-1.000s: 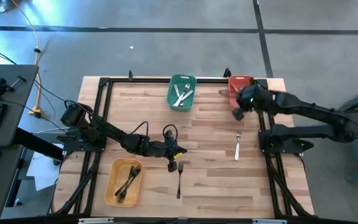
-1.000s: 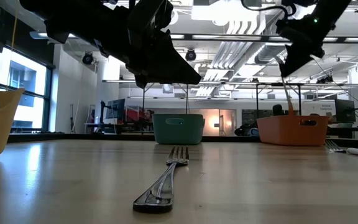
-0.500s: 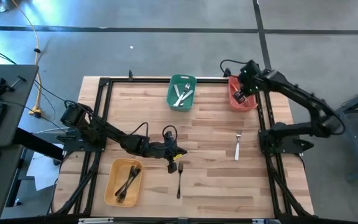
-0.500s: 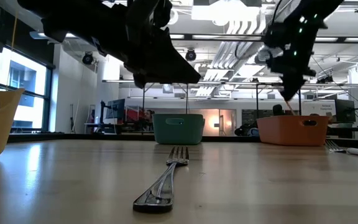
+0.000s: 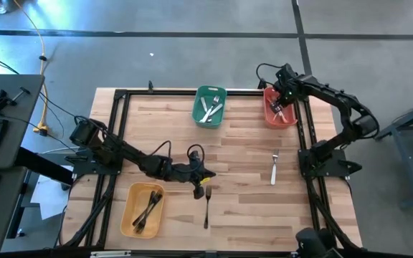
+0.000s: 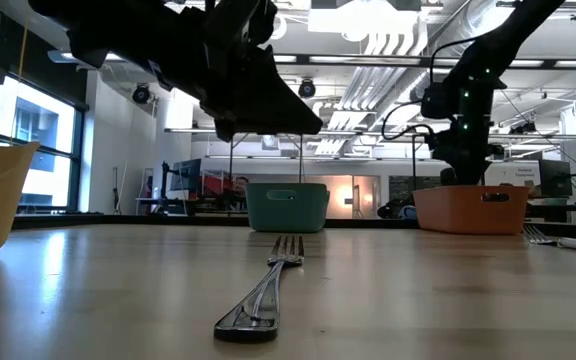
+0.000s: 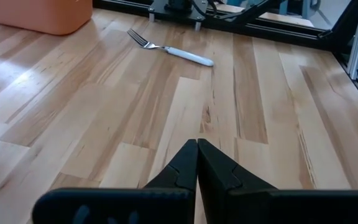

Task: Sort silverware by color (type)
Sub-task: Put the white fork into the green bin

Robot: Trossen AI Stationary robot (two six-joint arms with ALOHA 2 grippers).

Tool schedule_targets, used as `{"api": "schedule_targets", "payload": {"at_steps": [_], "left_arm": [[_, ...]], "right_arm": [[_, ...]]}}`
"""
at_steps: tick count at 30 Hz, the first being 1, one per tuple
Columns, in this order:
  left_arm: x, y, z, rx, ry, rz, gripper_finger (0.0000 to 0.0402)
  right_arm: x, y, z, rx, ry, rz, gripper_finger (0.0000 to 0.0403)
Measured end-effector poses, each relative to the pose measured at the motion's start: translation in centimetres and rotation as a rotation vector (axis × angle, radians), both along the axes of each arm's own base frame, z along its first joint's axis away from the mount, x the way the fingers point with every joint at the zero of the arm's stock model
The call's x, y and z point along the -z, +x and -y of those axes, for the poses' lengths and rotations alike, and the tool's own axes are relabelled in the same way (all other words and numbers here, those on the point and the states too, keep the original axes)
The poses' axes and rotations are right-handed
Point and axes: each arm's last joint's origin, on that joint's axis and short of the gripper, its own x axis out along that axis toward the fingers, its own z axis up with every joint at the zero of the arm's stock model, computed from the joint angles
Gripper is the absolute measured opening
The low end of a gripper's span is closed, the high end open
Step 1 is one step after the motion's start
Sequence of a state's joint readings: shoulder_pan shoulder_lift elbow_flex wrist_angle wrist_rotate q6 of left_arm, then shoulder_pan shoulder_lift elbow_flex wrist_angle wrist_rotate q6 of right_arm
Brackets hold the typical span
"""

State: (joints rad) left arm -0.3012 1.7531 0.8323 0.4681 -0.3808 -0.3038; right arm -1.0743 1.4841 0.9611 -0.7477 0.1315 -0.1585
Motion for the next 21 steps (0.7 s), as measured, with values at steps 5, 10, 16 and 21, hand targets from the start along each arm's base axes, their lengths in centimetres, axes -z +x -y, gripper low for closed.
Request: {"api": "schedule_targets", "payload": {"at_steps": [5,10,16,21], "left_arm": [[0.0,0.1,-0.3,-0.008,0.0,0.0,0.0],[0.0,0.3,-1.2,-0.02,-0.005,-0.006,0.0],[0.4,0.4,-2.2,0.017,-0.002,-0.052,0.0],[0.5,0.5,-3.2,-0.004,0.006,-0.07,0.0]], "right_arm": [[-1.2,0.2,0.1,-0.002,-0.027,0.0,0.0072],[-5.0,1.1,-1.2,-0.049,-0.1,0.063,0.0095],[-8.5,2.0,-5.3,-0.281,-0.227,0.458,0.0042],[-7.8,2.1,-9.0,-0.439,-0.388,0.739,0.0008]]}}
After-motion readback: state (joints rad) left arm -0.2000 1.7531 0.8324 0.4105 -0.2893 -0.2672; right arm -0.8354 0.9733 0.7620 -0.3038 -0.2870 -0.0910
